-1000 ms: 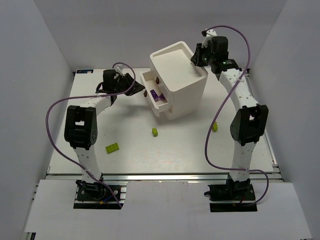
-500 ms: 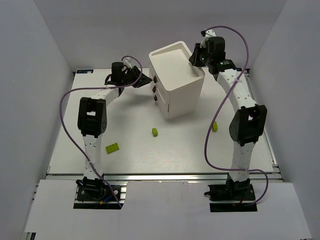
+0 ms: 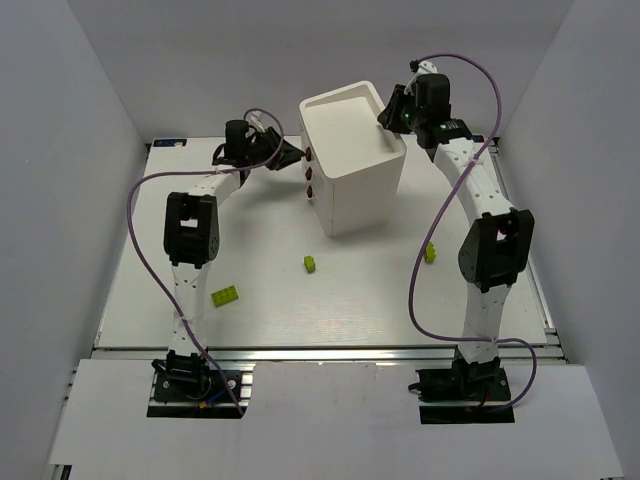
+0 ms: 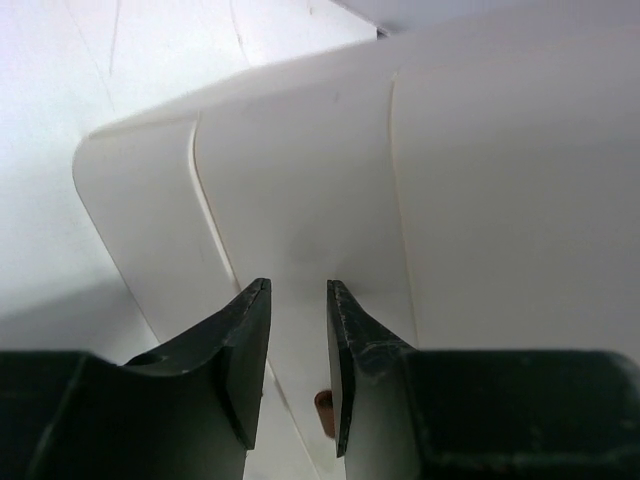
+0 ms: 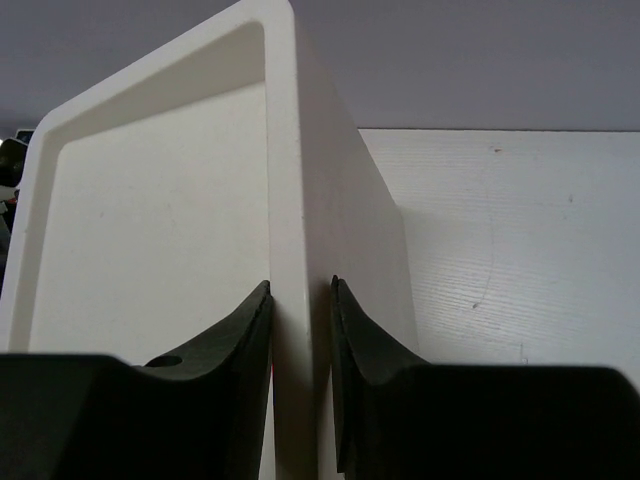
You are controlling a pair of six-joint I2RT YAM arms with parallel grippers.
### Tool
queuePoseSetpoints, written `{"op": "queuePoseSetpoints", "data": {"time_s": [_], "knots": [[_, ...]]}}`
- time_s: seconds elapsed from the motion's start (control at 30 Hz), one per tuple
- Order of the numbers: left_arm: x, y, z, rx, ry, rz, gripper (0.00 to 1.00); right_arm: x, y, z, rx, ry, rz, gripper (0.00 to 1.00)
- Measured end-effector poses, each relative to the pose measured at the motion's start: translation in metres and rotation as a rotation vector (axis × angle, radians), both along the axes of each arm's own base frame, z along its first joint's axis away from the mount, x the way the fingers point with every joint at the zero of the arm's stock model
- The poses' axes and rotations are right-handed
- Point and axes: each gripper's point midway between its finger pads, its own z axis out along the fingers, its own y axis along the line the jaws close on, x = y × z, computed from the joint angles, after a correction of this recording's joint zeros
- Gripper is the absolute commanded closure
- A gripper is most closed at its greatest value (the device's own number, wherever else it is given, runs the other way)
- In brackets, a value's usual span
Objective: Sort the legos into containers by color
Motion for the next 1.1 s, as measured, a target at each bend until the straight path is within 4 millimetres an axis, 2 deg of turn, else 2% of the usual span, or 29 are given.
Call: {"op": "queuePoseSetpoints", "data": {"time_s": [0.03, 0.07, 0.13, 0.23, 0.37, 0.53, 0.8, 0.97, 1.1], "knots": [[0.005, 0.002, 0.002, -0.002, -0.006, 0.005, 0.6, 0.0, 0.0, 0.0, 0.011, 0.004, -0.004, 0.89], [0.011, 0.003, 0.006, -0.005, -0.016, 0.01, 0.6, 0.0, 0.001, 0.0, 0.022, 0.01, -0.009, 0.76], [0.026, 0.007, 0.015, -0.011, -0.046, 0.028, 0.6, -0.001, 0.002, 0.0, 0.039, 0.017, -0.015, 0.64], [0.037, 0.01, 0.022, -0.024, -0.063, 0.049, 0.6, -0.004, 0.006, 0.002, 0.088, 0.038, -0.023, 0.5], [0.039, 0.011, 0.024, -0.038, -0.054, 0.064, 0.6, -0.008, 0.013, 0.005, 0.133, 0.052, -0.014, 0.4], [0.041, 0.013, 0.023, -0.045, -0.048, 0.076, 0.6, -0.013, 0.019, 0.009, 0.165, 0.061, 0.012, 0.34], [0.052, 0.017, 0.031, -0.063, -0.062, 0.105, 0.6, -0.031, 0.029, 0.009, 0.226, 0.108, 0.064, 0.34], [0.059, 0.02, 0.029, -0.076, -0.07, 0.12, 0.6, -0.043, 0.038, 0.009, 0.256, 0.137, 0.102, 0.33], [0.06, 0.023, 0.026, -0.069, -0.068, 0.131, 0.58, -0.047, 0.041, 0.01, 0.253, 0.14, 0.117, 0.25]]}}
